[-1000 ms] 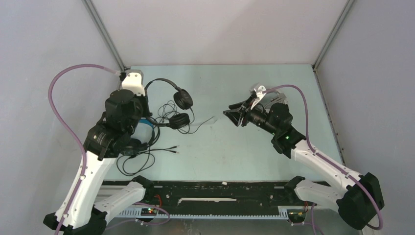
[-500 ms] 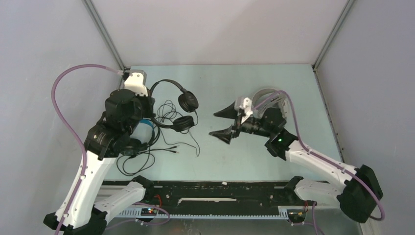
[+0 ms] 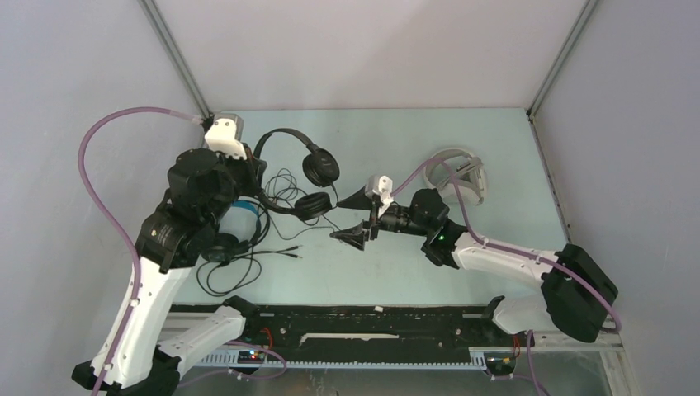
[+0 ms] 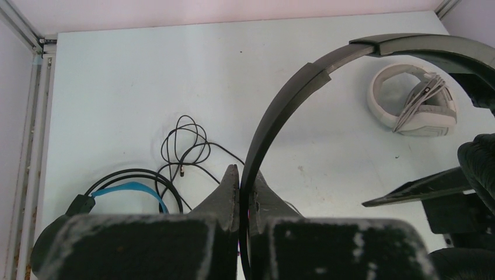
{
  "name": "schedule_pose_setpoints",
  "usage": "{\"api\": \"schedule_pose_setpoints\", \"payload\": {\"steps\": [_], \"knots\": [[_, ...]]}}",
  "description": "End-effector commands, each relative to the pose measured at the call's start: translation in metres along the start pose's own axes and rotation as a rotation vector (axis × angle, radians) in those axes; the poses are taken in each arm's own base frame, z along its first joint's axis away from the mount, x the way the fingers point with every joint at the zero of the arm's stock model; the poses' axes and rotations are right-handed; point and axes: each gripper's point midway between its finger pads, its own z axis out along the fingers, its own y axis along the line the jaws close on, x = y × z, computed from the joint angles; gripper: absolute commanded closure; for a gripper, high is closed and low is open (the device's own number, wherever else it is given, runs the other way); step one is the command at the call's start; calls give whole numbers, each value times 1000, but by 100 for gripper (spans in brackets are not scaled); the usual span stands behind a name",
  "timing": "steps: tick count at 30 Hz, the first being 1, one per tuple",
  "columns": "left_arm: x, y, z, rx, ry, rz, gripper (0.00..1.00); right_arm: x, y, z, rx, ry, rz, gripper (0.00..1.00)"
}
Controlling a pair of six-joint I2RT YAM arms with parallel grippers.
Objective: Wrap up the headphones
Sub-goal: Wrap the headphones cable around the headphones.
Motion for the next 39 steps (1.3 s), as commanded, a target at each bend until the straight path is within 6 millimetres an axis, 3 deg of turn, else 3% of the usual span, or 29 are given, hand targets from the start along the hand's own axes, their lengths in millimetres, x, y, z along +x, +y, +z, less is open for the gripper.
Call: {"api": "schedule_pose_setpoints", "payload": {"steps": [1, 16, 17, 22, 24, 26, 31, 39], "knots": [[-47, -11, -18, 58, -151, -61, 100, -11, -18, 9, 84, -60, -26, 23], [-53, -16, -22, 86, -172, -74, 100, 34, -6, 32, -11, -28, 54, 36], [-52, -16, -22, 87, -171, -74, 100, 36, -6, 32, -10, -27, 55, 40], [-56, -22, -28, 124, -188, -95, 100, 34, -12, 32, 18, -31, 43, 81], [-57, -31, -32, 177, -193, -120, 100, 30, -16, 32, 26, -49, 20, 94], [-58, -47, -38, 267, -192, -151, 100, 20, -23, 31, 42, -85, -6, 100], [-46, -84, -42, 474, -144, -237, 100, -10, -43, 27, 82, -169, -35, 100], [-10, -105, -22, 580, -29, -277, 100, -33, -56, 23, 117, -217, -68, 100]]}}
